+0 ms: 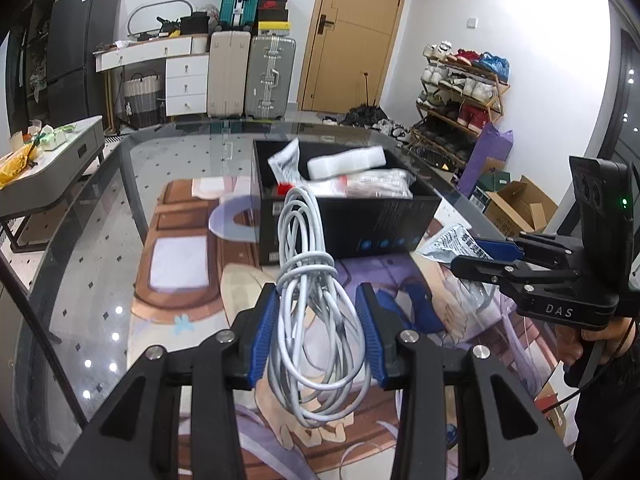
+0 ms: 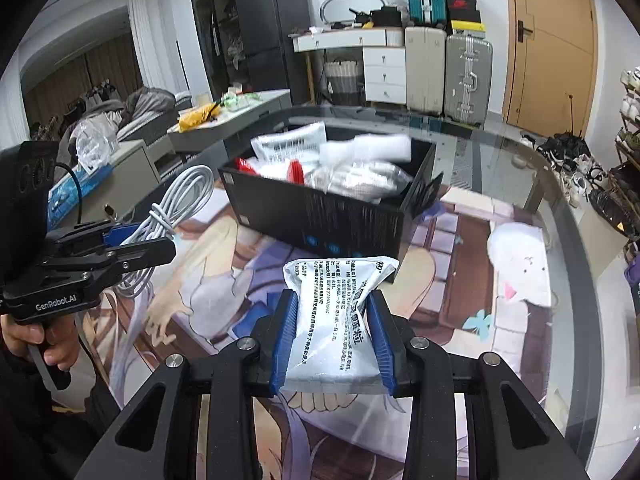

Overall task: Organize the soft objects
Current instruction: 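Carry the white cable and white packet over the black box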

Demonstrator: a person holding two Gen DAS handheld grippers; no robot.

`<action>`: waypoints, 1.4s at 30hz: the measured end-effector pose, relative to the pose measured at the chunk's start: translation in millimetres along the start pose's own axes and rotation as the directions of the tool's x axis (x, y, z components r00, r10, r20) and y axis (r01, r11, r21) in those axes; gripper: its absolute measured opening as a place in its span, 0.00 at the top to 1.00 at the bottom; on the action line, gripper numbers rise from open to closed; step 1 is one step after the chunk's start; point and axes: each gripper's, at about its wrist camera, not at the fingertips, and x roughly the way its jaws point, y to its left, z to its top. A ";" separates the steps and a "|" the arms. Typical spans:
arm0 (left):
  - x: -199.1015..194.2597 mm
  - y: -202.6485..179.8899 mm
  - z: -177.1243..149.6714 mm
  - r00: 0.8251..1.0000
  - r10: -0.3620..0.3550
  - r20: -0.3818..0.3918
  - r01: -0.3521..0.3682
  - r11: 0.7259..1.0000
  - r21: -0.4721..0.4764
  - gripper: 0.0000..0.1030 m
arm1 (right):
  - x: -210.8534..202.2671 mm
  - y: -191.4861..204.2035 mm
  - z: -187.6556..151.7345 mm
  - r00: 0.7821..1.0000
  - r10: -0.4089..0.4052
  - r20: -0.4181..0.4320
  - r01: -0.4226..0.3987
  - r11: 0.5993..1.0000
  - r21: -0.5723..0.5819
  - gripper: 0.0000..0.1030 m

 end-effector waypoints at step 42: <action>61.4 -2.3 98.8 0.997 -0.067 0.030 0.065 0.996 0.062 0.62 | 17.8 -11.9 91.6 0.989 -0.077 0.128 0.073 0.997 0.039 0.65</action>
